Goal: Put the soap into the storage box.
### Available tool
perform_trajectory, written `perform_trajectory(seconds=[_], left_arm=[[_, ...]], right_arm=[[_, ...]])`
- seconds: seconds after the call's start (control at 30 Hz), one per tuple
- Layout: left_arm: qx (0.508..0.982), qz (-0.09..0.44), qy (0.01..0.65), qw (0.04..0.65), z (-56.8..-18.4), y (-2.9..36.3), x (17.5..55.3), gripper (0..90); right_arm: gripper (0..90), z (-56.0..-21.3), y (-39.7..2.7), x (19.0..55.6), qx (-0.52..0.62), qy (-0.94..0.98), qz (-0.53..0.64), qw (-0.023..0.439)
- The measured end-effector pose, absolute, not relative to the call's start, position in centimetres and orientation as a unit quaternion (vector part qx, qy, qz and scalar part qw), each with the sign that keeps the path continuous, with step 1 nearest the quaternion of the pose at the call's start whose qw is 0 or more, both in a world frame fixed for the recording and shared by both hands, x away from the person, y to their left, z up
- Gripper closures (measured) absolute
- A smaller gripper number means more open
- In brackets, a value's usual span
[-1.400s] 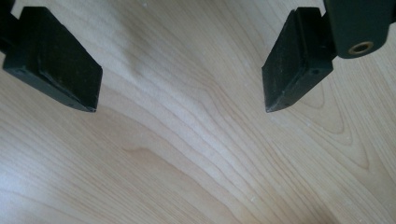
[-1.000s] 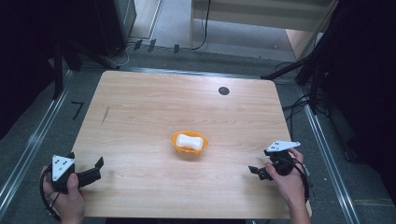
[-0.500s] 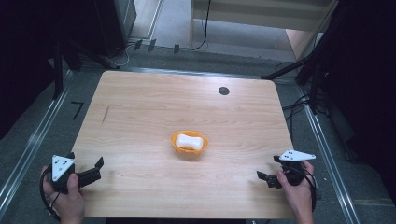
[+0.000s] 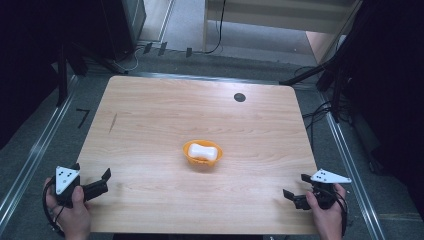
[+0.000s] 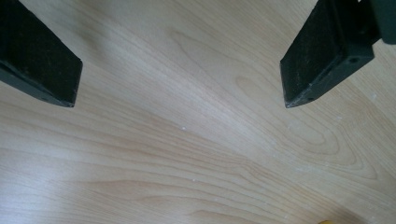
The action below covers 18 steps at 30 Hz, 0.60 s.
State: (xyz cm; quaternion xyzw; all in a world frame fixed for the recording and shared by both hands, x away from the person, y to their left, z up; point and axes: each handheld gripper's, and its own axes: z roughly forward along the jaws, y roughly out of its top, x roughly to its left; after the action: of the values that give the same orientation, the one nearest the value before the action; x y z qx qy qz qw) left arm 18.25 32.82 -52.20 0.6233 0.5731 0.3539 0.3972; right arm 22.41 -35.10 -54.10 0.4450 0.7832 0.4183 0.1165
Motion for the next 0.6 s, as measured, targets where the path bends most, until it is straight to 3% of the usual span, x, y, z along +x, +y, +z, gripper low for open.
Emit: perform_trajectory(seconds=[0.6], left_arm=[[0.623,0.354,0.573,0.397,-52.2,32.8,18.2,0.0]], right_arm=[[0.0,-54.7,-37.7,19.6,0.467,0.762,0.430,0.127]])
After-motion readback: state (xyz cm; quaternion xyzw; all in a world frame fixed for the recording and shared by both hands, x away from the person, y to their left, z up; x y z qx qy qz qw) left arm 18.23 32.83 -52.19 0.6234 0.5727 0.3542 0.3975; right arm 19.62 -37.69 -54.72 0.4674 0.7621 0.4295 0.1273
